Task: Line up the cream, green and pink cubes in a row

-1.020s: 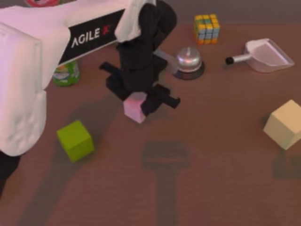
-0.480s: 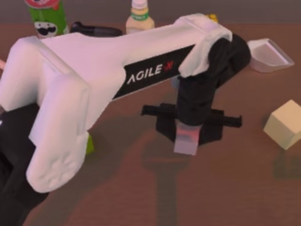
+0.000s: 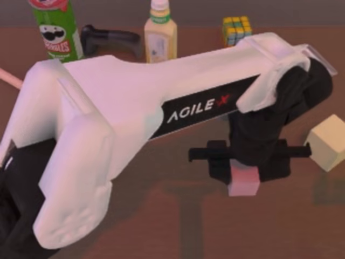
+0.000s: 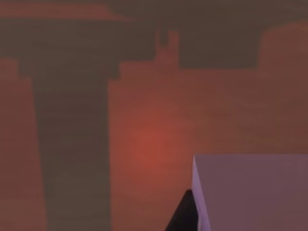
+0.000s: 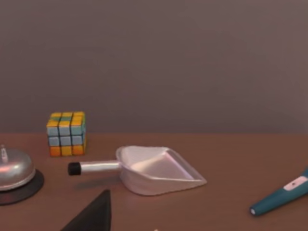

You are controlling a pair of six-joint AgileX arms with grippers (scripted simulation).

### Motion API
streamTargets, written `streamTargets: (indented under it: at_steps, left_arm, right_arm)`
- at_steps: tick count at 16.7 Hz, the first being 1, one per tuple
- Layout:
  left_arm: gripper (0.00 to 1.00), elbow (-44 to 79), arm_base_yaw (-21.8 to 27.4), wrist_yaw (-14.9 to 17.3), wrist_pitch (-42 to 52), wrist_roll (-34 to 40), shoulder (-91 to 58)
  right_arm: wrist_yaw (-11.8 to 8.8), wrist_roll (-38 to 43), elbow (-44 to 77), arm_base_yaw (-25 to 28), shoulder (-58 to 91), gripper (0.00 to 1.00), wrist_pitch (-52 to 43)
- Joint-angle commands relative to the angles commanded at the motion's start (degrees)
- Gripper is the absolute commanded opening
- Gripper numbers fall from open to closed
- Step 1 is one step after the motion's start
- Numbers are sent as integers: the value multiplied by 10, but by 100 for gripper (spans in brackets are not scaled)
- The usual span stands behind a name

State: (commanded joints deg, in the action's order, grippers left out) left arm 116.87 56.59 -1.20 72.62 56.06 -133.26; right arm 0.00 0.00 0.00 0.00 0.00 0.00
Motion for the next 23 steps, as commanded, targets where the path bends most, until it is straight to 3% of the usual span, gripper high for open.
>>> streamTargets:
  at_steps: [5,11,16,23]
  left_arm:
    - [0,-10,-1,0,-10,-3,-4]
    - [0,-98,-2,0,-128,-2,-27]
    - [0,-107,-2,0,-138,-2,-31]
    - [53,-107,-2,0,-138,-2,-31]
  right_arm:
    - [0,0,0,0,0,100,0]
    - [0,0,0,0,0,100,0]
    - [0,0,0,0,0,100,0]
    - [0,0,0,0,0,100,0]
